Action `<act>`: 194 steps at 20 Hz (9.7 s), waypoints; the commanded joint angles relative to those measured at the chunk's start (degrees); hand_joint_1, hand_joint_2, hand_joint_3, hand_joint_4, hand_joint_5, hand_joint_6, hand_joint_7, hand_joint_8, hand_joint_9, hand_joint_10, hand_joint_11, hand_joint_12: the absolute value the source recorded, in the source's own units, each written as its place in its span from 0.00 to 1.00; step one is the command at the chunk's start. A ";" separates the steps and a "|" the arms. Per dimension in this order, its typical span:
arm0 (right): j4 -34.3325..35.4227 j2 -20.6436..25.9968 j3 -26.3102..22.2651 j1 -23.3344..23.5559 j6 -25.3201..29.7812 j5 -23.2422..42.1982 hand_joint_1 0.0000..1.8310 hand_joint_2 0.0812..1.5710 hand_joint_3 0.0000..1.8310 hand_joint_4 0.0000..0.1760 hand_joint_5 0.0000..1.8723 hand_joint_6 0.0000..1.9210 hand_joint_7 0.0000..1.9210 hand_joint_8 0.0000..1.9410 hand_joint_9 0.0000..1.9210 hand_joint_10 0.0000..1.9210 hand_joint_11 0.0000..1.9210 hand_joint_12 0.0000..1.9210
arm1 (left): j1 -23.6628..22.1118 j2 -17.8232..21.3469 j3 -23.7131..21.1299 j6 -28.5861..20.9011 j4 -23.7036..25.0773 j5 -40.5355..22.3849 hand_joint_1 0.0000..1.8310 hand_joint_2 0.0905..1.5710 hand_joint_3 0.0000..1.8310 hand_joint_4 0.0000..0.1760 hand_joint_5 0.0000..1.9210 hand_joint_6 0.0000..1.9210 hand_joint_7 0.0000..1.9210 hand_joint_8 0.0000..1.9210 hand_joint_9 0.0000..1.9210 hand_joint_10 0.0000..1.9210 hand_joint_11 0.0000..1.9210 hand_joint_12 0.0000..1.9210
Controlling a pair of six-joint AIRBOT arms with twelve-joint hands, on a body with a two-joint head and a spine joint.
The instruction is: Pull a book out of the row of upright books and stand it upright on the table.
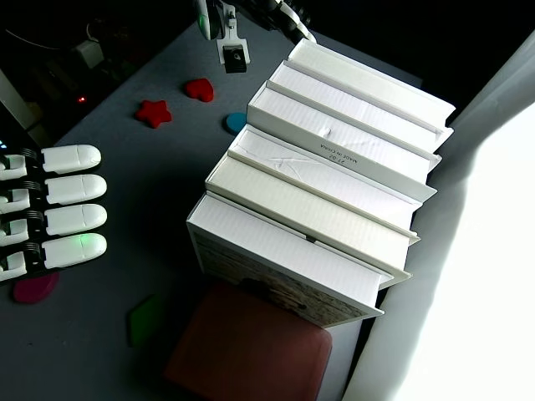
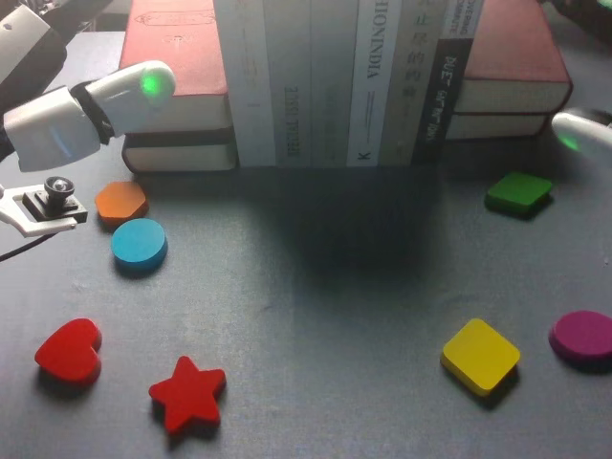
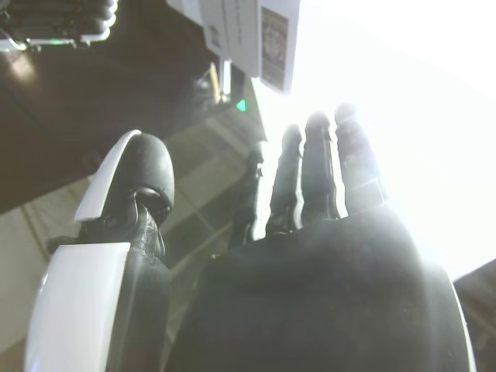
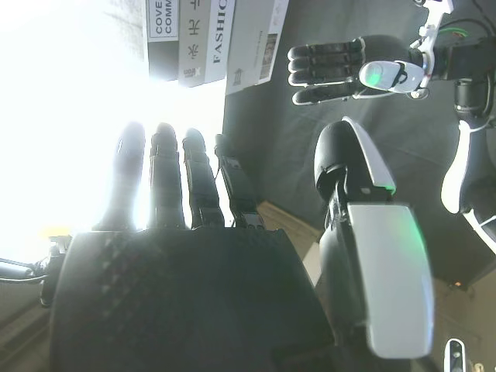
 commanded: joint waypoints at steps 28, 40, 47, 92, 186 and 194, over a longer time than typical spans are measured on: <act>-12.32 -11.66 10.67 29.70 -4.72 -25.45 0.23 0.86 0.00 0.00 0.08 0.02 0.00 0.00 0.00 0.00 0.00 0.00 | 2.05 1.18 -0.95 -0.23 -2.72 -7.17 0.18 0.84 0.00 0.25 0.08 0.00 0.00 0.00 0.00 0.00 0.00 0.00; -14.09 -12.01 8.52 30.23 -4.82 -25.26 0.41 0.87 0.00 0.76 0.28 0.86 0.07 0.00 0.00 0.00 0.00 0.00 | 2.49 0.98 -0.93 -0.89 -2.94 -7.65 0.20 0.83 0.00 0.28 0.09 0.00 0.01 0.00 0.00 0.00 0.00 0.00; -18.52 -8.26 3.86 25.85 -0.78 -19.07 0.17 0.86 0.00 0.00 0.41 0.25 0.09 0.00 0.00 0.00 0.00 0.00 | 3.33 1.35 -1.38 -0.86 -4.12 -9.23 0.17 0.83 0.00 0.28 0.08 0.00 0.00 0.00 0.00 0.00 0.00 0.00; -62.07 -3.77 -3.86 44.06 7.70 -44.30 0.62 0.65 0.00 0.41 0.00 0.00 0.00 0.00 0.00 0.00 0.00 0.00 | 4.99 1.27 -1.41 -0.65 -5.77 -9.78 0.14 0.83 0.00 0.36 0.07 0.00 0.00 0.00 0.00 0.00 0.00 0.00; -99.75 -3.19 -2.03 52.66 53.64 -29.29 0.47 0.44 0.00 0.98 0.00 0.00 0.00 0.00 0.00 0.00 0.00 0.00 | 5.07 0.15 -0.83 -0.78 -6.87 -10.68 0.19 0.83 0.01 0.59 0.08 0.01 0.01 0.00 0.00 0.00 0.00 0.00; -86.01 0.97 -2.09 49.00 45.62 -31.23 0.46 0.44 0.00 1.00 0.00 0.00 0.00 0.00 0.00 0.00 0.00 0.00 | 5.36 0.20 -0.95 -0.78 -7.12 -11.19 0.18 0.83 0.00 0.61 0.08 0.01 0.00 0.00 0.00 0.00 0.00 0.00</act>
